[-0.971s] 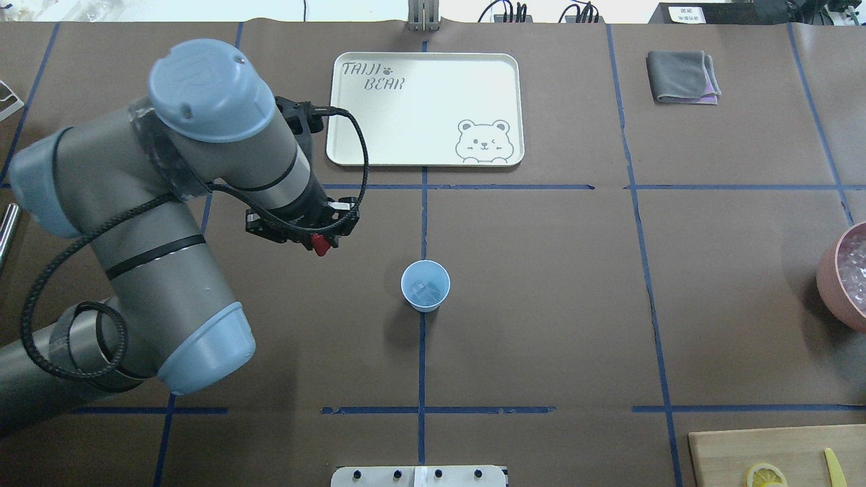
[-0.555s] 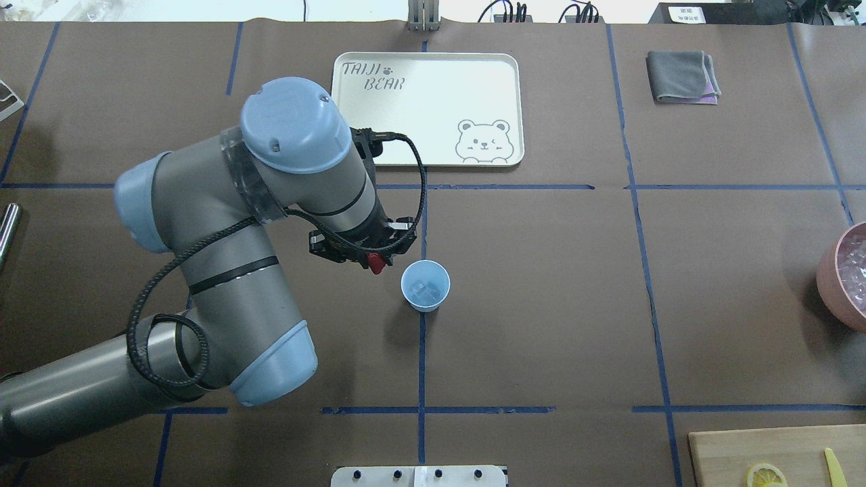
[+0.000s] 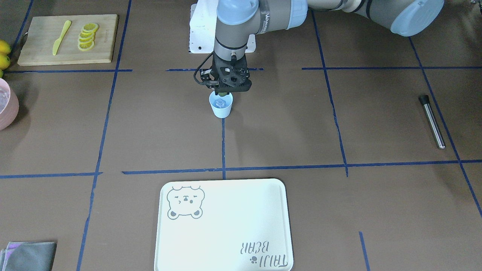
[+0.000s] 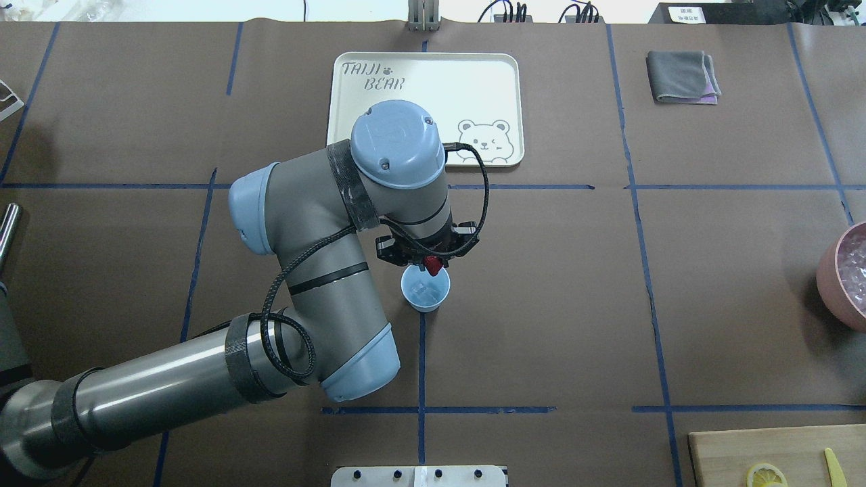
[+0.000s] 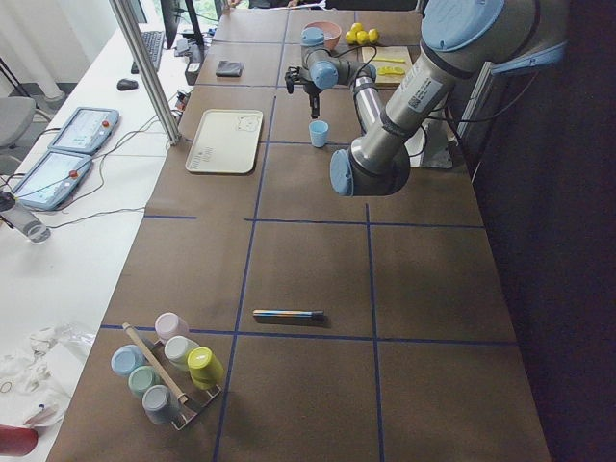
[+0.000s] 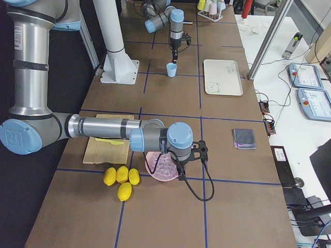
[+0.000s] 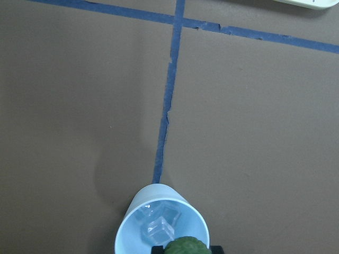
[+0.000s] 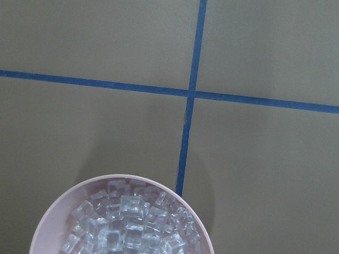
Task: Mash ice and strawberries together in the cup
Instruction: 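Lift and carry the strawberry with the left gripper over the blue cup, then lower the left gripper into the blue cup and release the strawberry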
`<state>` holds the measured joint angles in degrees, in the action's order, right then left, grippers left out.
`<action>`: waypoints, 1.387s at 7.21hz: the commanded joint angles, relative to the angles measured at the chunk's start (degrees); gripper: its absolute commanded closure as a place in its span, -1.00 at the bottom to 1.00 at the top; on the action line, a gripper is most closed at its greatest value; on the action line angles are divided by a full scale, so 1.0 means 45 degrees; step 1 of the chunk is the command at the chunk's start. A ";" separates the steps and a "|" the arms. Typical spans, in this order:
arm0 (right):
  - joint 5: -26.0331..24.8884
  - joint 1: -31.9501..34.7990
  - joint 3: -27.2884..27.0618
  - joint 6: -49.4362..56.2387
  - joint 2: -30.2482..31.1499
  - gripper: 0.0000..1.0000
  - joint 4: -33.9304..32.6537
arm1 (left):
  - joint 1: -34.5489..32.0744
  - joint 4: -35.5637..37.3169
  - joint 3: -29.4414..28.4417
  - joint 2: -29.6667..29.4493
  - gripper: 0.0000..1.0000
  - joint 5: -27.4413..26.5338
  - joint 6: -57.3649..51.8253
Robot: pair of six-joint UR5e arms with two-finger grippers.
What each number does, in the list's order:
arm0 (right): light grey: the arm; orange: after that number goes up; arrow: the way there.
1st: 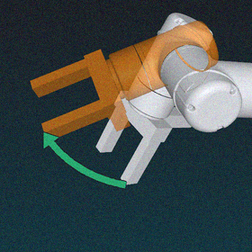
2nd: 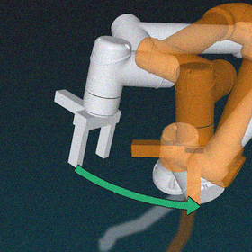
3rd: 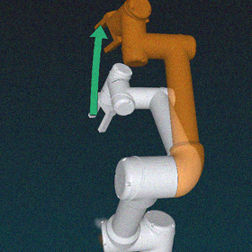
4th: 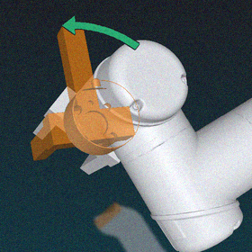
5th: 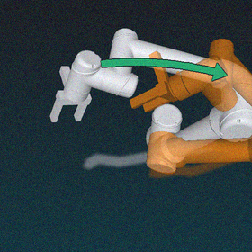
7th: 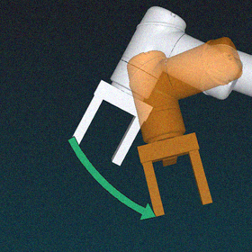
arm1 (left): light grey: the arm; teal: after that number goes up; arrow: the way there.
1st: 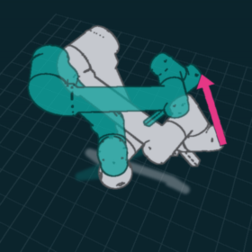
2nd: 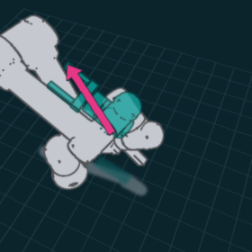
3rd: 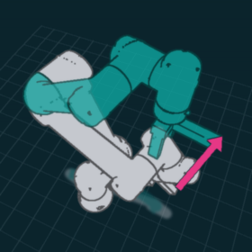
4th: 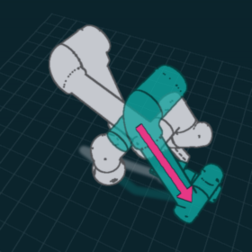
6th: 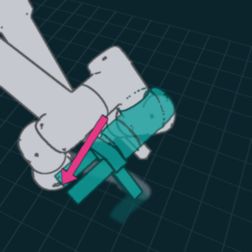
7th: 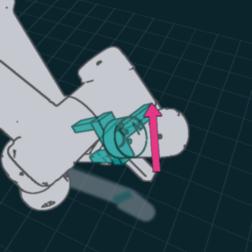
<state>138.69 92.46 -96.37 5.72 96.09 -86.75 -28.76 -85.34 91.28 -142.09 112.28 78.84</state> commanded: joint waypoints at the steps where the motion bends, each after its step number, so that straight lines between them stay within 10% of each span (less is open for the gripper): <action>1: 0.0000 0.0000 -0.0010 -0.0001 -0.0025 -0.99 0.0001 | 0.0121 -0.0118 -0.0108 0.0206 1.00 -0.0030 0.0039; 8: 0.0000 0.0000 0.0009 -0.0020 -0.0084 -0.99 -0.0018 | 0.0375 -0.0177 0.0048 0.0481 0.74 -0.0011 0.0313; 9: 0.0000 0.0000 0.0009 -0.0020 -0.0084 -0.99 -0.0018 | 0.0395 -0.0177 0.0048 0.0481 0.37 0.0009 0.0313; 10: 0.0000 0.0000 0.0009 -0.0020 -0.0084 -0.99 -0.0038 | 0.0395 -0.0177 0.0048 0.0481 -0.41 0.0009 0.0274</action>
<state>138.69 92.46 -96.34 5.62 95.73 -86.86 -27.05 -86.12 91.49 -139.92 112.29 80.18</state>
